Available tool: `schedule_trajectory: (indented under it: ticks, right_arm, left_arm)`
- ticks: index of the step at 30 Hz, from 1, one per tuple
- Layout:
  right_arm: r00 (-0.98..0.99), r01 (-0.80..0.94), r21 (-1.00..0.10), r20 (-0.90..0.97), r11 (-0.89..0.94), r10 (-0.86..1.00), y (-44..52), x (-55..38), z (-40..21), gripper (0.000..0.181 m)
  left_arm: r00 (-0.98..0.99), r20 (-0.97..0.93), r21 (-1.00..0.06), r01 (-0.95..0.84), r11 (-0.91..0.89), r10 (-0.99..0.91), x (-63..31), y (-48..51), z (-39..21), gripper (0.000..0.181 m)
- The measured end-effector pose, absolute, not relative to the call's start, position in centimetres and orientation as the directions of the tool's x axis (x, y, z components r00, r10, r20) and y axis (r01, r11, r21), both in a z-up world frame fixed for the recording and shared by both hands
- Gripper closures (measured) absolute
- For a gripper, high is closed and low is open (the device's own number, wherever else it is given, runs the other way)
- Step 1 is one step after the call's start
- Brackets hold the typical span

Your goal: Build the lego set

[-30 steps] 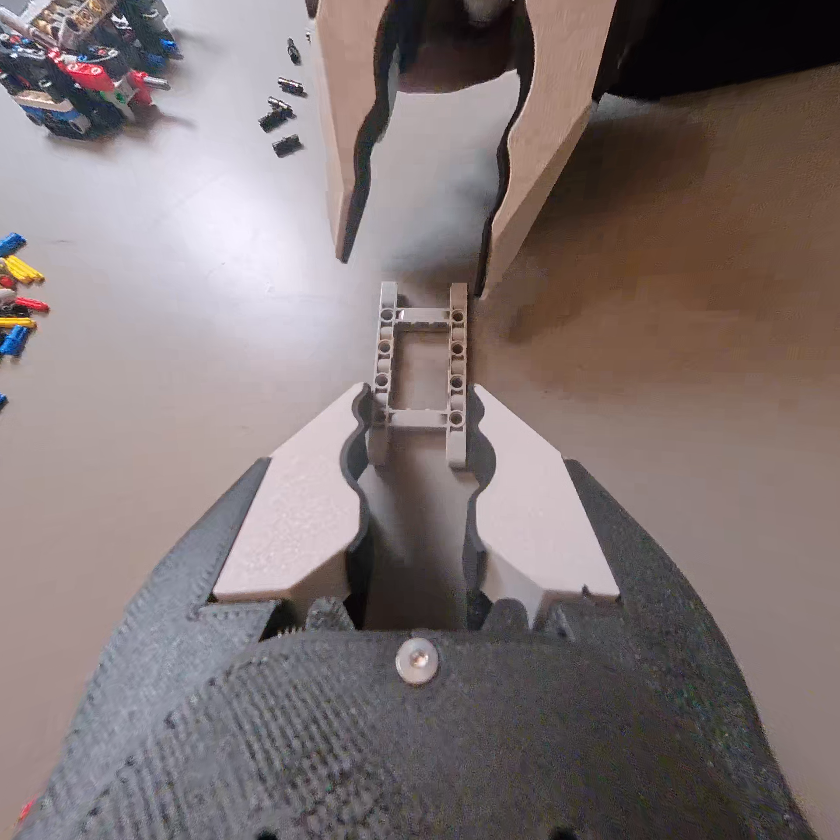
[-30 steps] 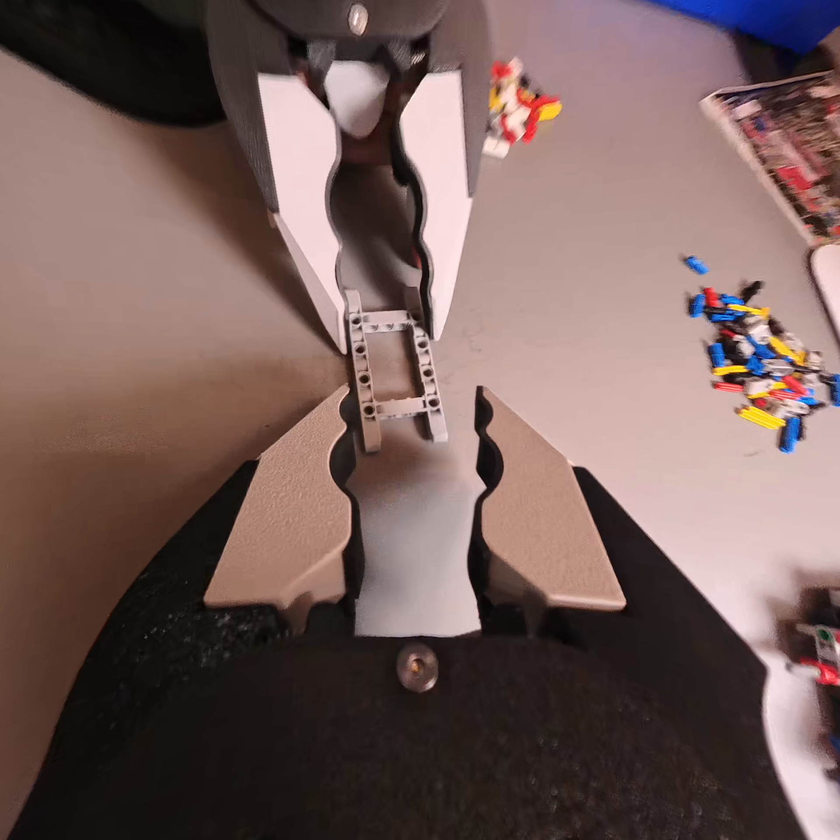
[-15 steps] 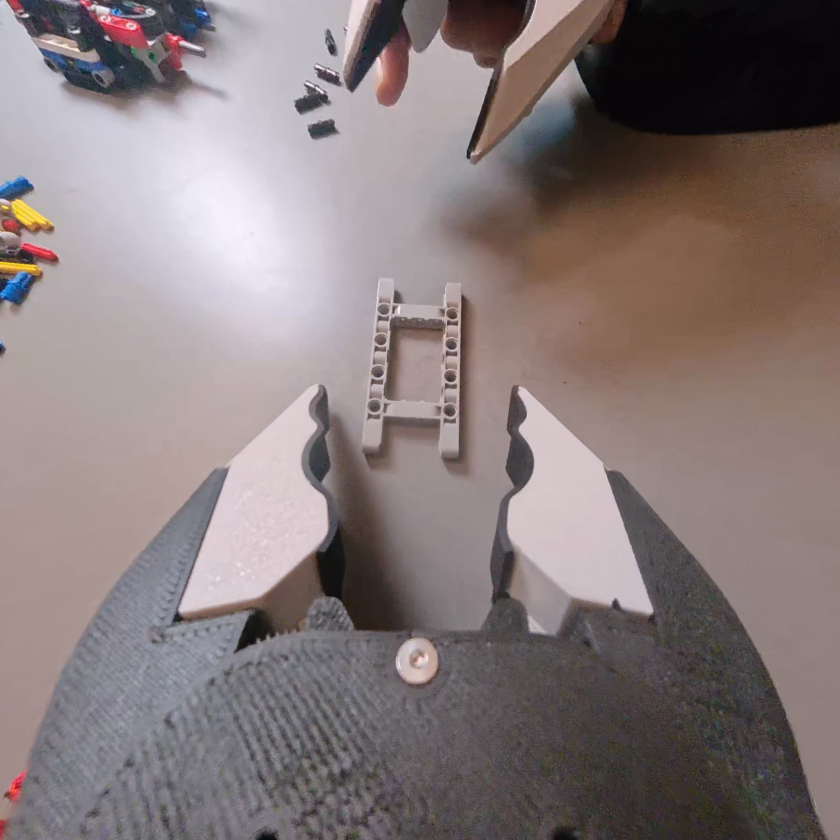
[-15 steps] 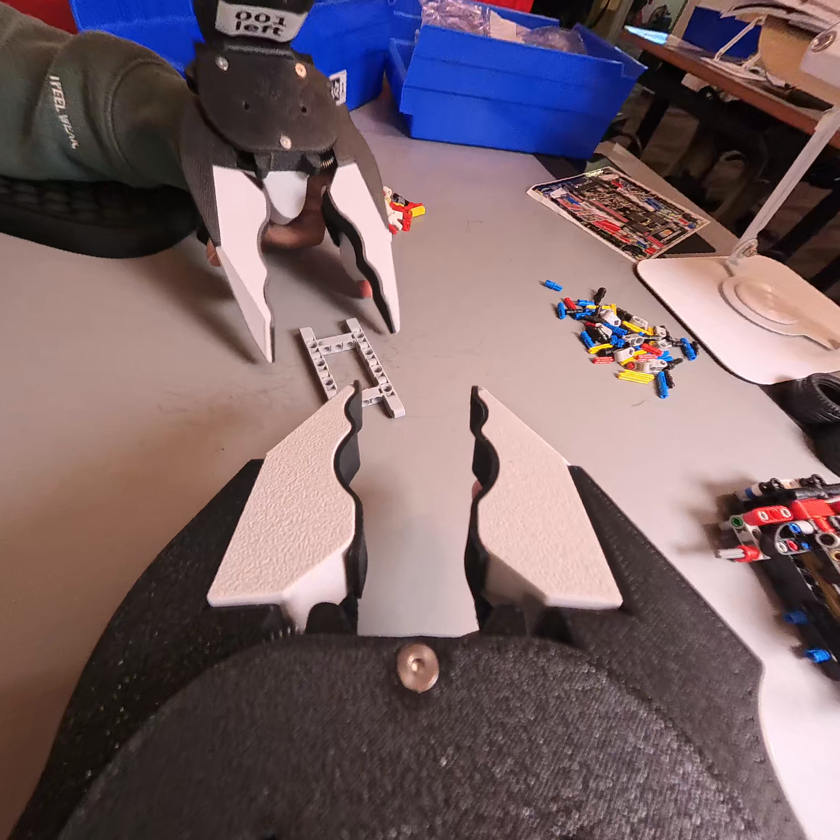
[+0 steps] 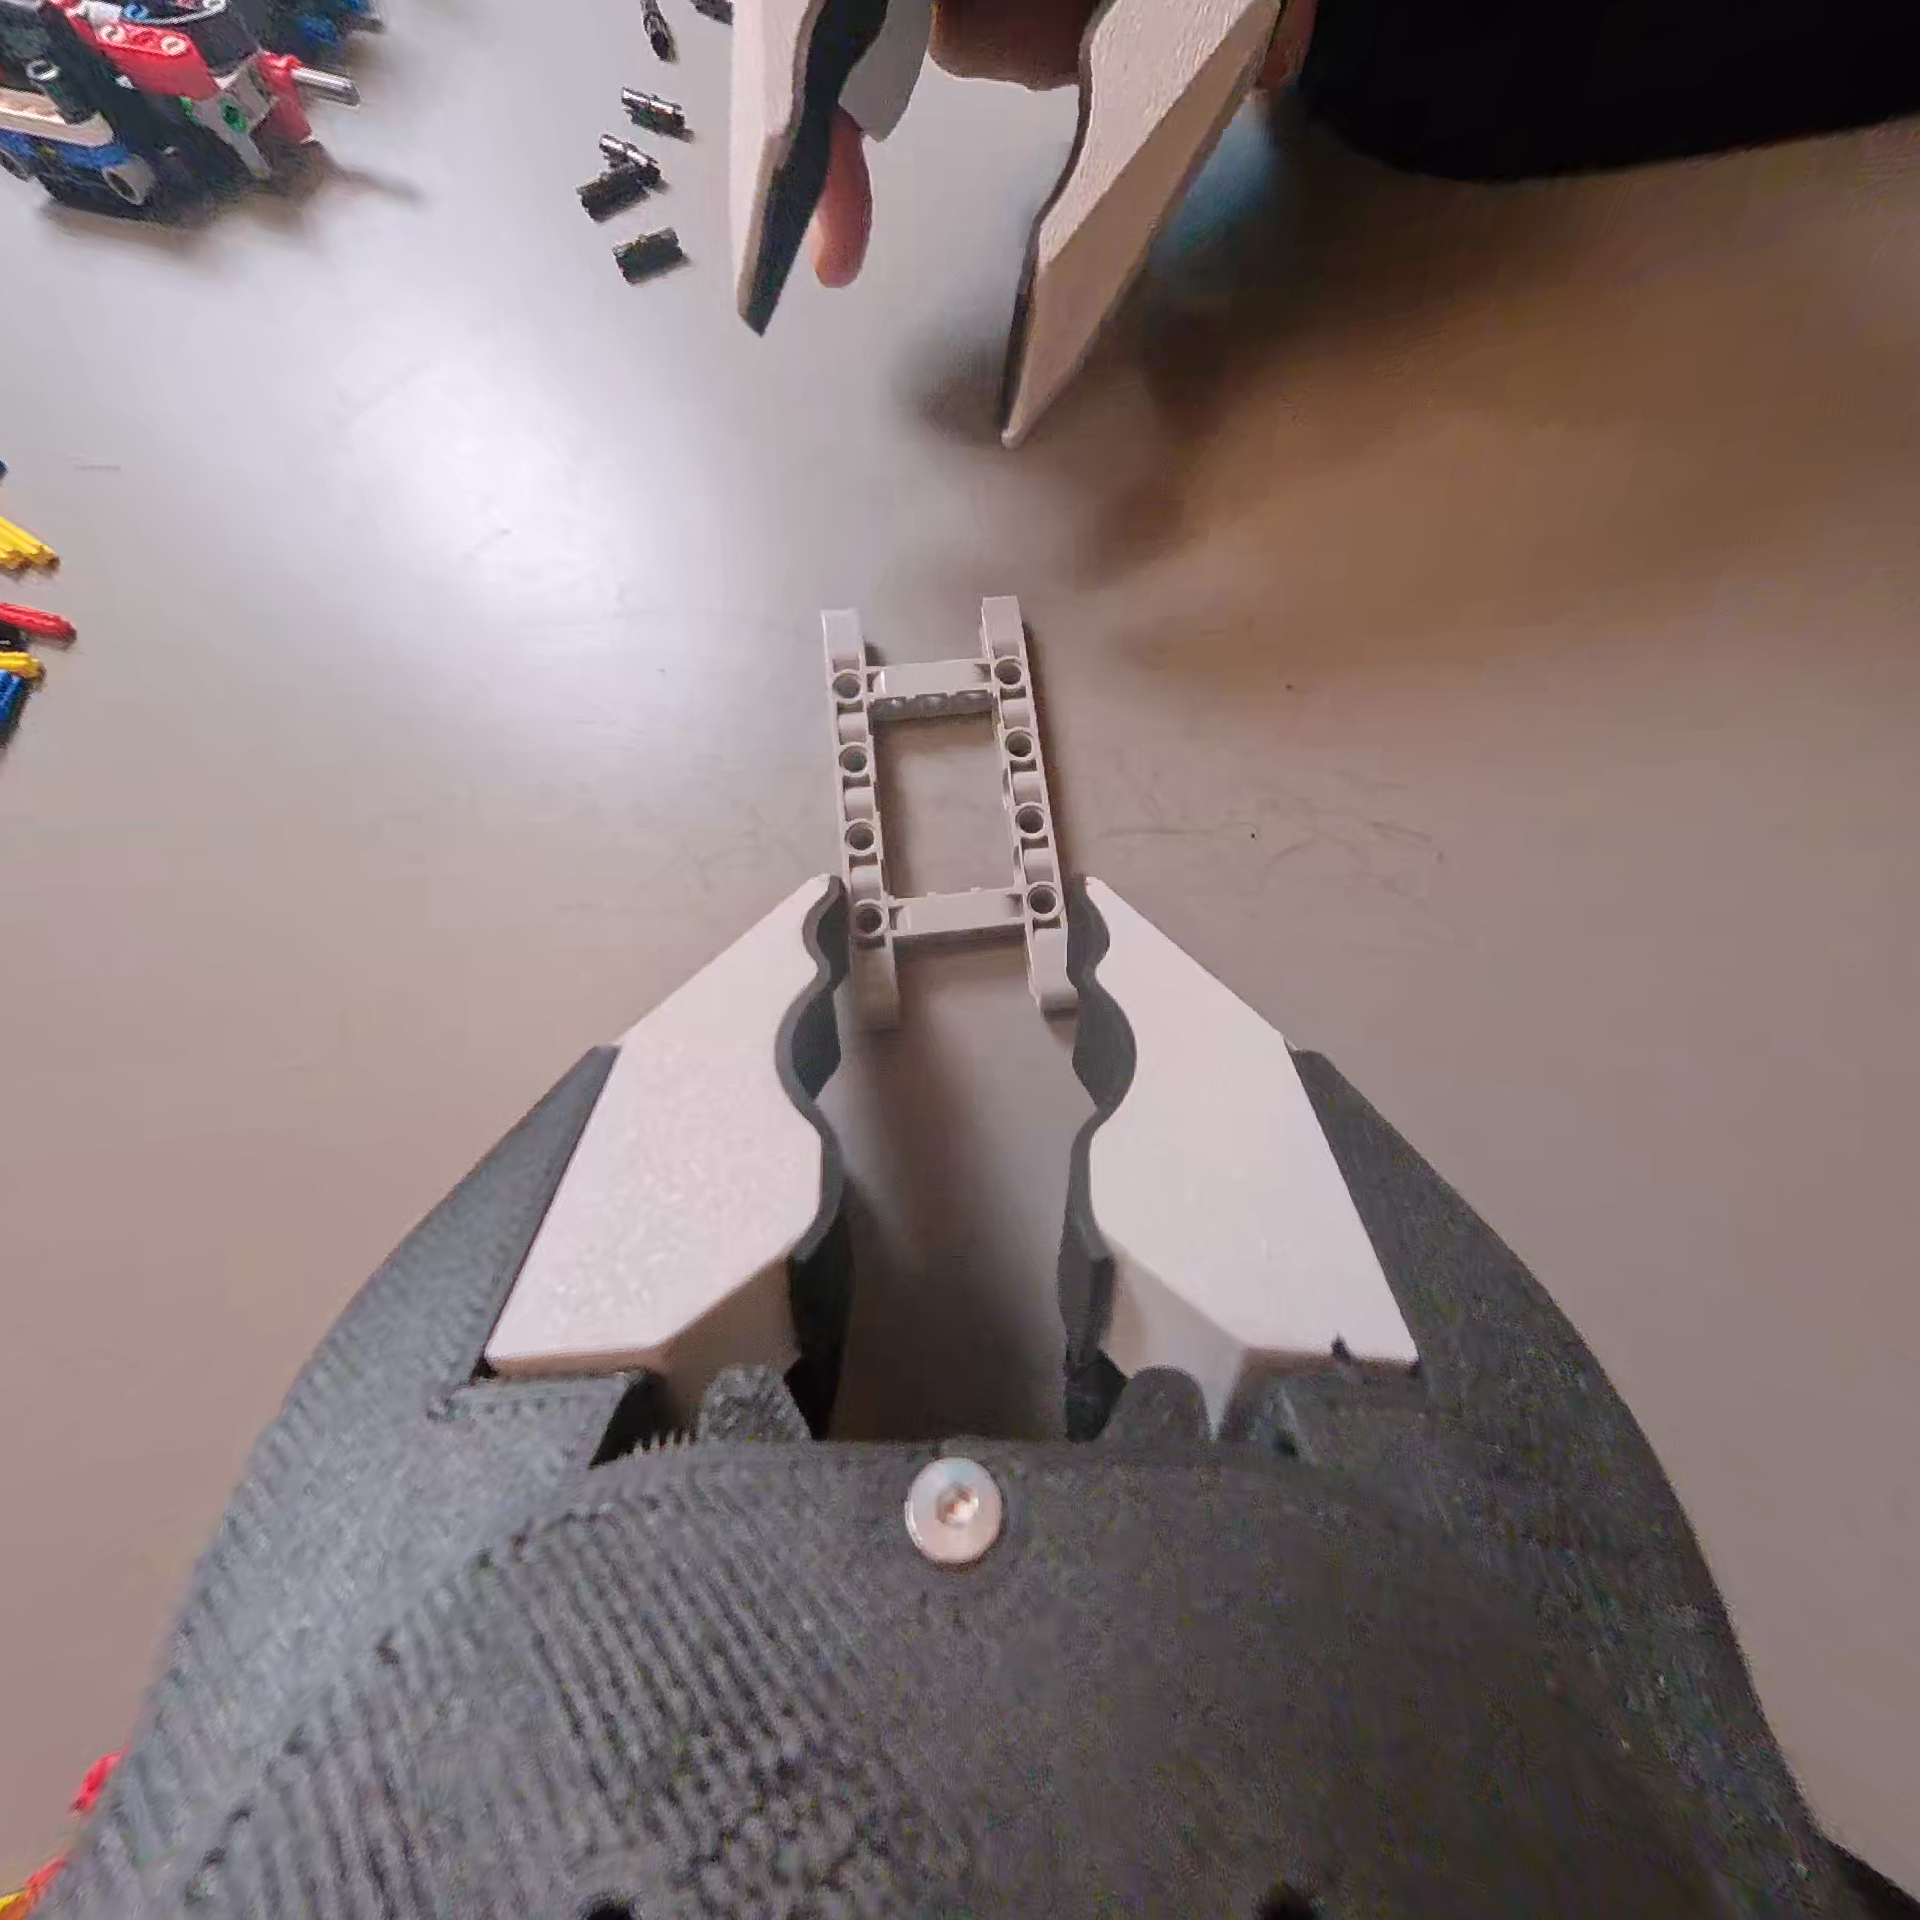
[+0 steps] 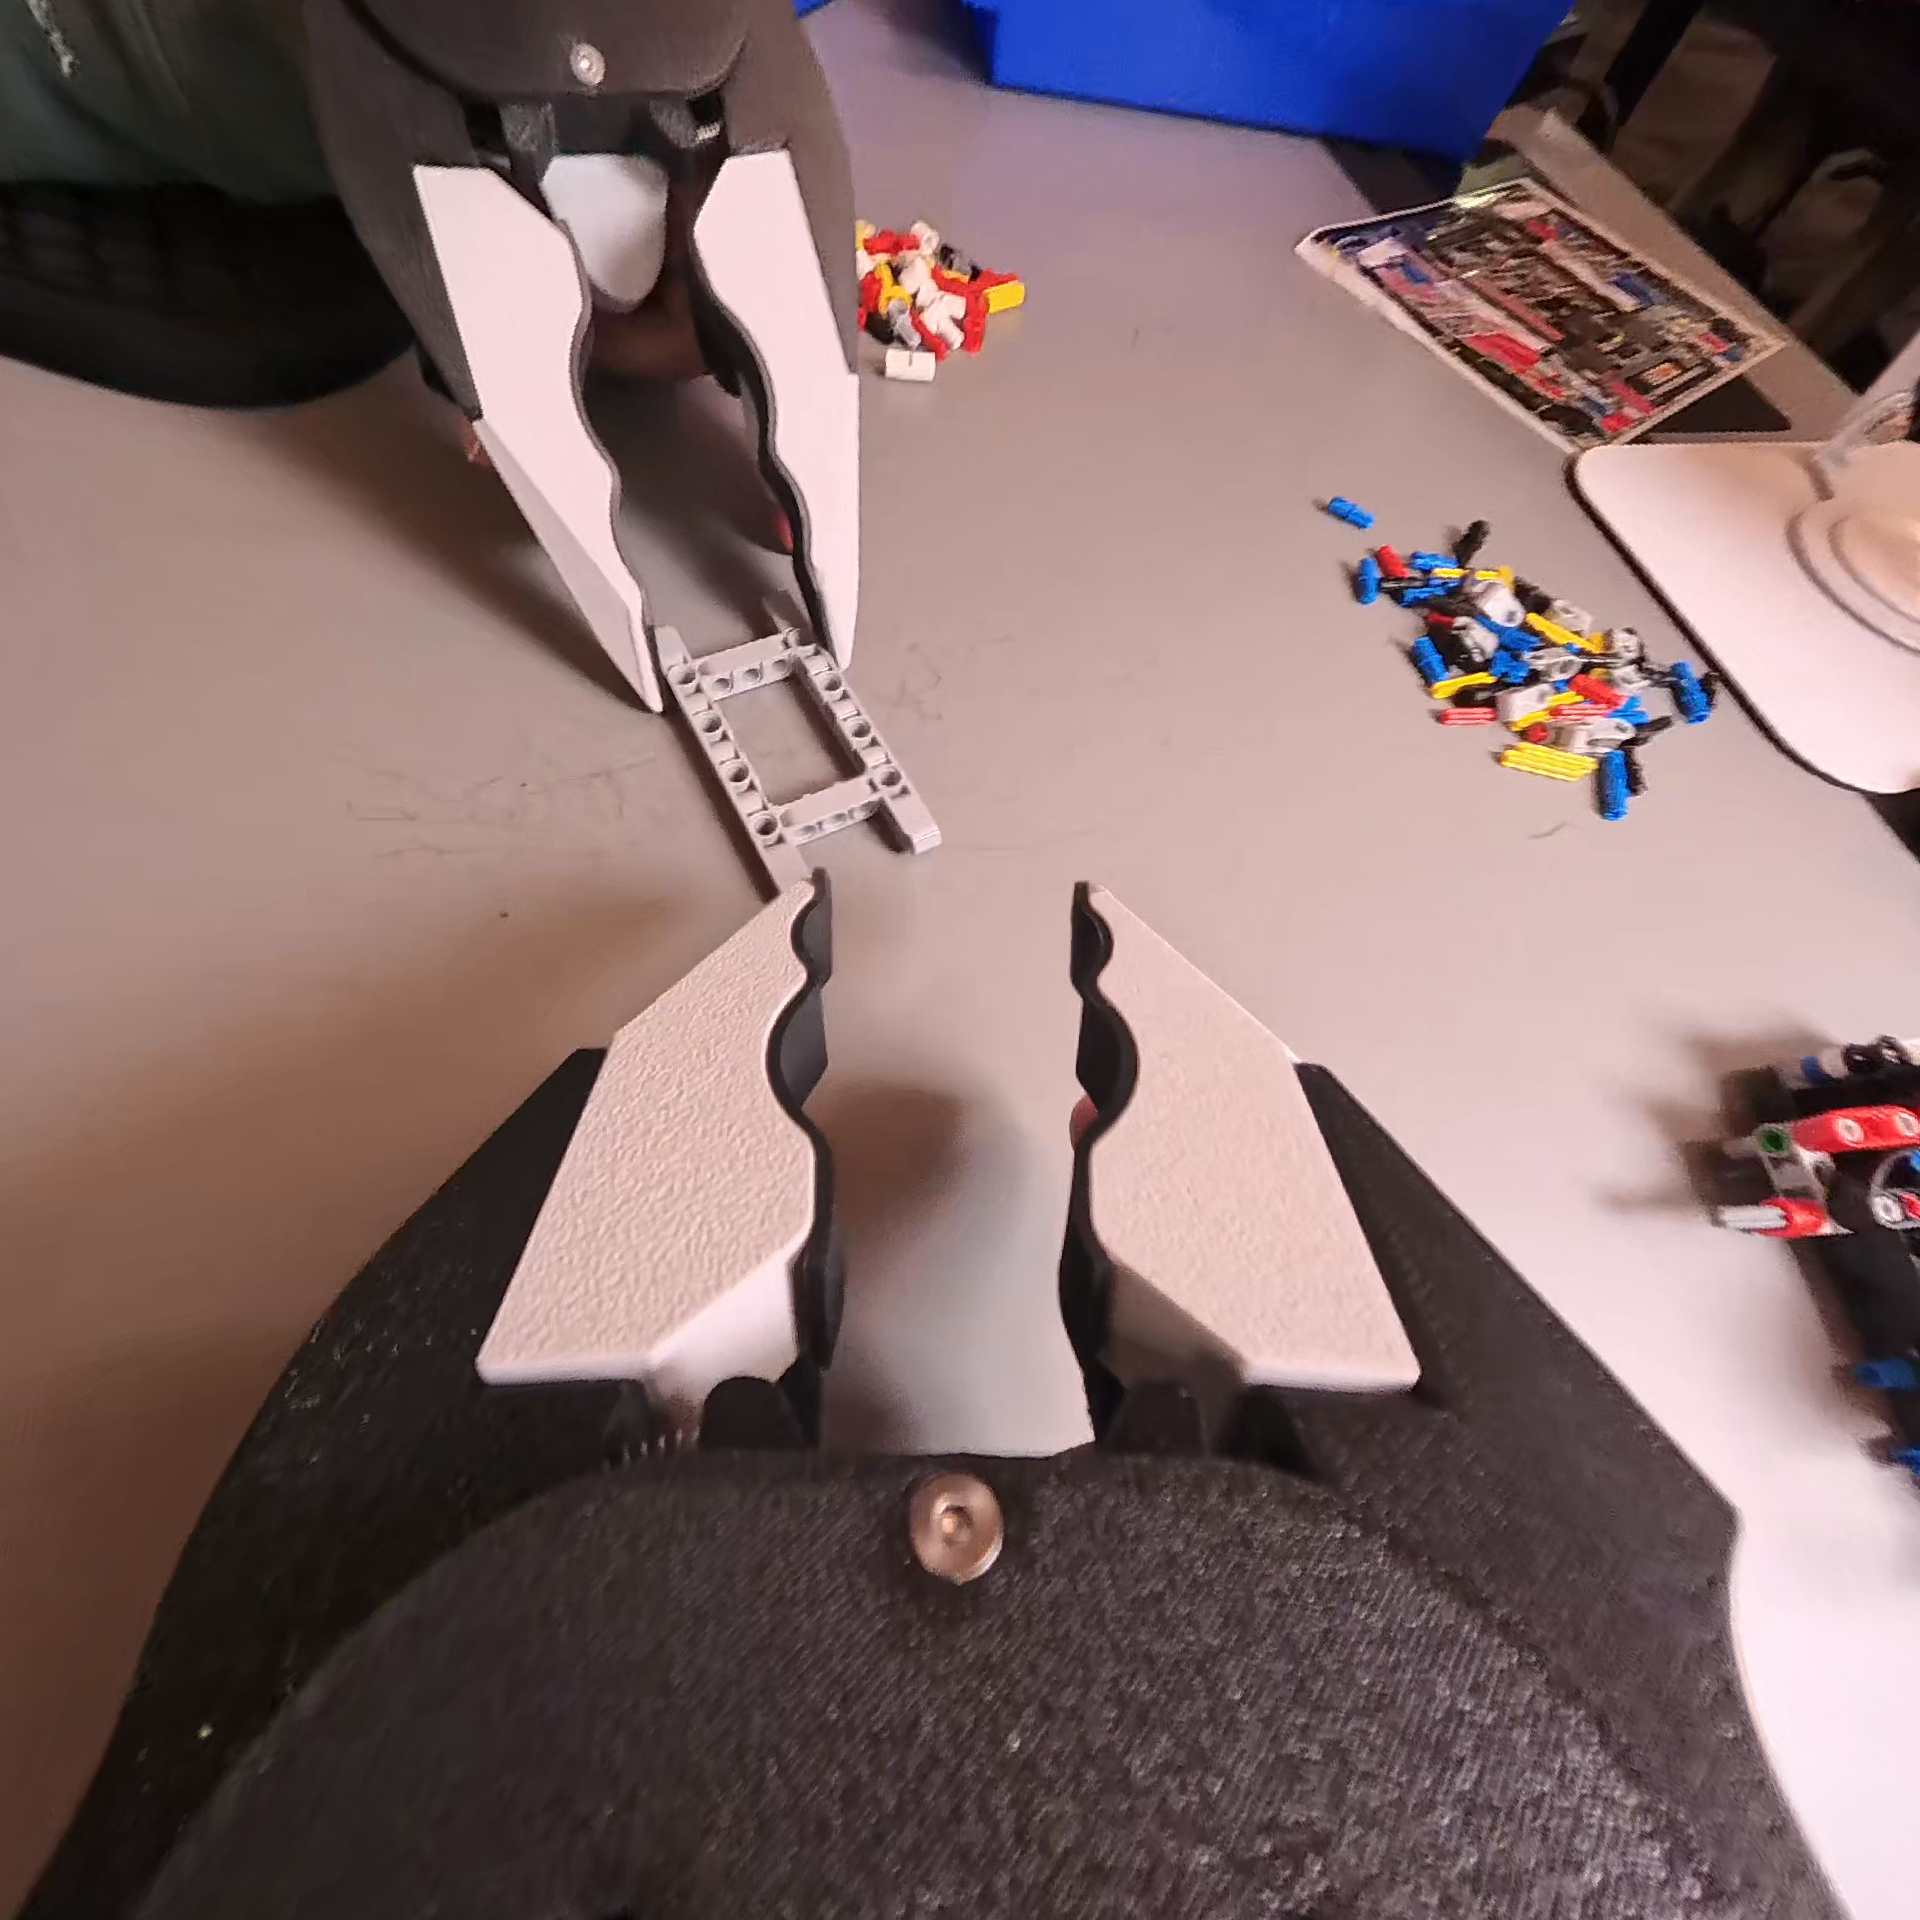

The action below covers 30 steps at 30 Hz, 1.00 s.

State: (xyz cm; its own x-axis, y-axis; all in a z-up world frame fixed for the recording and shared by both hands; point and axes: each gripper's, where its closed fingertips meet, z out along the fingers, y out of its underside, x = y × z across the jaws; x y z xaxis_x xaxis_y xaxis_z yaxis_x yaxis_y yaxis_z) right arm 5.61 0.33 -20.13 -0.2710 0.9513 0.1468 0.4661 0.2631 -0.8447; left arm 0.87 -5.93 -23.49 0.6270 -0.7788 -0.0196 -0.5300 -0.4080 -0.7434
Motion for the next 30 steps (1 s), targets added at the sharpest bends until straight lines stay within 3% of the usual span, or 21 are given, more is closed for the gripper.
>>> schedule_trajectory:
  ticks: [1, 10, 22, 30]
  right_arm:
    - [-0.282, 0.475, -0.838, 0.143, 0.268, 0.949, 0.0, 5.6, -20.3, 0.136]
    - [-0.386, 0.536, -0.765, 0.155, 0.358, 0.909, -3.3, 5.4, -21.8, 0.125]
    - [-0.35, 0.625, -0.707, 0.126, 0.332, 0.928, -2.2, 5.2, -22.7, 0.126]
    - [-0.303, 0.678, -0.676, 0.099, 0.288, 0.948, -2.3, 4.7, -23.1, 0.137]
  left_arm:
    - [0.622, -0.023, -0.744, -0.534, -0.402, -0.783, 1.0, -6.0, -23.5, 0.14]
    - [0.547, -0.053, -0.758, -0.566, -0.323, -0.835, 2.4, -7.0, -23.3, 0.14]
    - [0.591, -0.126, -0.753, -0.58, -0.311, -0.797, 0.7, -5.8, -22.5, 0.14]
    - [0.627, -0.089, -0.763, -0.542, -0.351, -0.774, -0.5, -5.6, -22.1, 0.14]
